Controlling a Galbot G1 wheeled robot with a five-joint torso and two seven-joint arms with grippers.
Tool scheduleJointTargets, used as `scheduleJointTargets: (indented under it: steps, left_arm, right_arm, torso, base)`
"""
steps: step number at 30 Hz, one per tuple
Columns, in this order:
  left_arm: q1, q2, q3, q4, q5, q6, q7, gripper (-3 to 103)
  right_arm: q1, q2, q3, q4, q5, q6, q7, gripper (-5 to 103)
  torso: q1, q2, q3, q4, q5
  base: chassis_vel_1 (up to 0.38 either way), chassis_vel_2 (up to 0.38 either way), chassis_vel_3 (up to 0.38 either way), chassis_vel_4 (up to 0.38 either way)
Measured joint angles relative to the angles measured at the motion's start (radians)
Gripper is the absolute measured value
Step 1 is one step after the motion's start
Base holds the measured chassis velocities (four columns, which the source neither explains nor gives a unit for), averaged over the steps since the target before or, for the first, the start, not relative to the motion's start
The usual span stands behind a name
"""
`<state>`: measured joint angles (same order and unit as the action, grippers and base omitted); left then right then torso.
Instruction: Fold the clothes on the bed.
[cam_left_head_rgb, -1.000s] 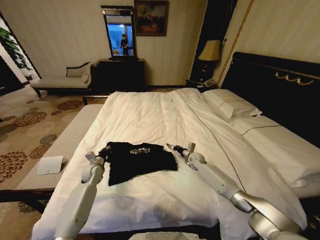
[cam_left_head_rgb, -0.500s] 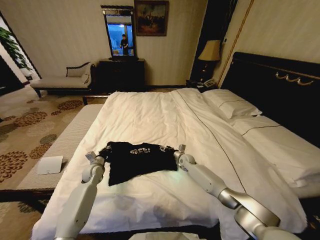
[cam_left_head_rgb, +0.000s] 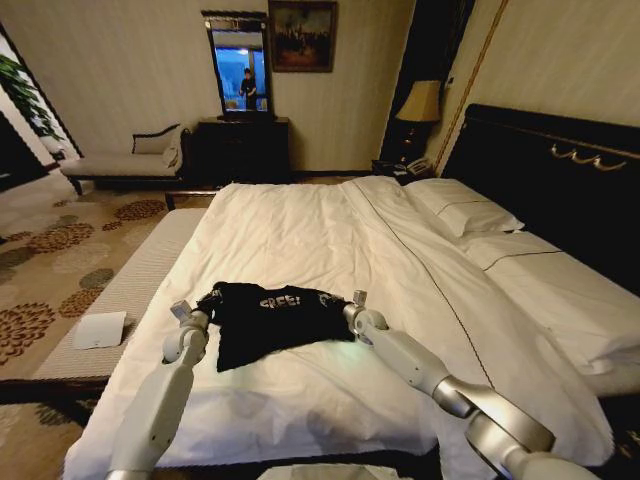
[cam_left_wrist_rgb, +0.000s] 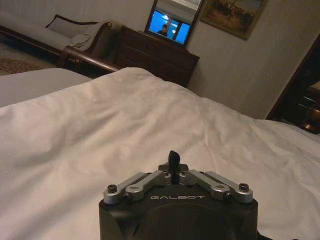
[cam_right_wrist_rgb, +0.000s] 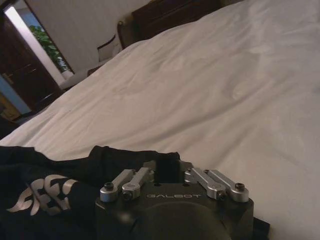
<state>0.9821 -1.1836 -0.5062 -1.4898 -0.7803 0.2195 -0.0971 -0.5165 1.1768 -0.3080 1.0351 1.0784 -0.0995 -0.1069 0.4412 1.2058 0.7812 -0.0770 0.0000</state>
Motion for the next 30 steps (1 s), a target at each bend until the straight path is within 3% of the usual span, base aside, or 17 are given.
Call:
scheduleJointTargets:
  steps: [2,4,6,10,12,16,21,27,30]
  left_arm:
    - [-0.005,-0.003,0.001,0.004,0.000,0.000,-0.001,2]
    - [-0.006,-0.004,0.002,0.005,0.000,0.000,-0.001,2]
    - [-0.011,-0.006,0.003,0.006,0.000,0.000,-0.002,2]
    - [-0.019,-0.009,0.005,0.007,-0.002,-0.001,-0.004,2]
    - [-0.039,-0.010,0.009,0.004,-0.016,-0.005,-0.017,2]
    - [-0.060,-0.009,0.012,-0.011,-0.036,-0.006,-0.030,2]
    - [-0.164,0.025,0.038,-0.091,-0.116,-0.002,-0.077,2]
    - [-0.257,0.064,0.054,-0.160,-0.190,0.011,-0.119,2]
    - [-0.332,0.119,0.062,-0.292,-0.272,0.025,-0.154,2]
  right_arm:
    - [0.000,-0.008,-0.005,-0.002,-0.013,0.008,-0.027,11]
    - [0.000,-0.010,-0.006,-0.002,-0.017,0.012,-0.036,11]
    - [0.000,-0.019,-0.006,-0.001,-0.025,0.035,-0.056,2]
    - [-0.001,-0.030,0.008,0.016,-0.036,0.082,-0.079,1]
    - [-0.003,-0.056,0.056,0.067,-0.037,0.156,-0.087,1]
    - [-0.003,-0.085,0.097,0.127,-0.012,0.200,-0.075,1]
    - [0.000,-0.206,0.189,0.356,0.106,0.244,-0.002,1]
    - [-0.003,-0.291,0.263,0.554,0.164,0.252,0.020,1]
    - [-0.009,-0.392,0.373,0.782,0.227,0.239,0.042,1]
  torso:
    - [0.000,0.000,0.000,0.0000,-0.0001]
    - [0.000,0.000,0.000,0.0000,0.0000]
    - [0.000,0.000,0.000,0.0000,0.0000]
    - [0.000,0.000,0.000,0.0001,0.0001]
    - [0.000,0.000,0.000,0.0002,0.0000]
    - [0.000,0.000,0.000,0.0001,0.0001]
    - [0.000,0.000,0.000,-0.0001,0.0001]
    - [0.000,0.000,0.000,-0.0003,0.0003]
    - [0.000,0.000,0.000,0.0001,0.0004]
  base:
    - [0.000,0.000,0.000,0.000]
    - [0.000,0.000,0.000,0.000]
    - [0.000,0.000,0.000,0.000]
    - [0.000,0.000,0.000,0.000]
    - [0.000,0.000,0.000,0.000]
    - [0.000,0.000,0.000,0.000]
    - [0.000,0.000,0.000,0.000]
    - [0.000,0.000,0.000,0.000]
    - [0.000,0.000,0.000,0.000]
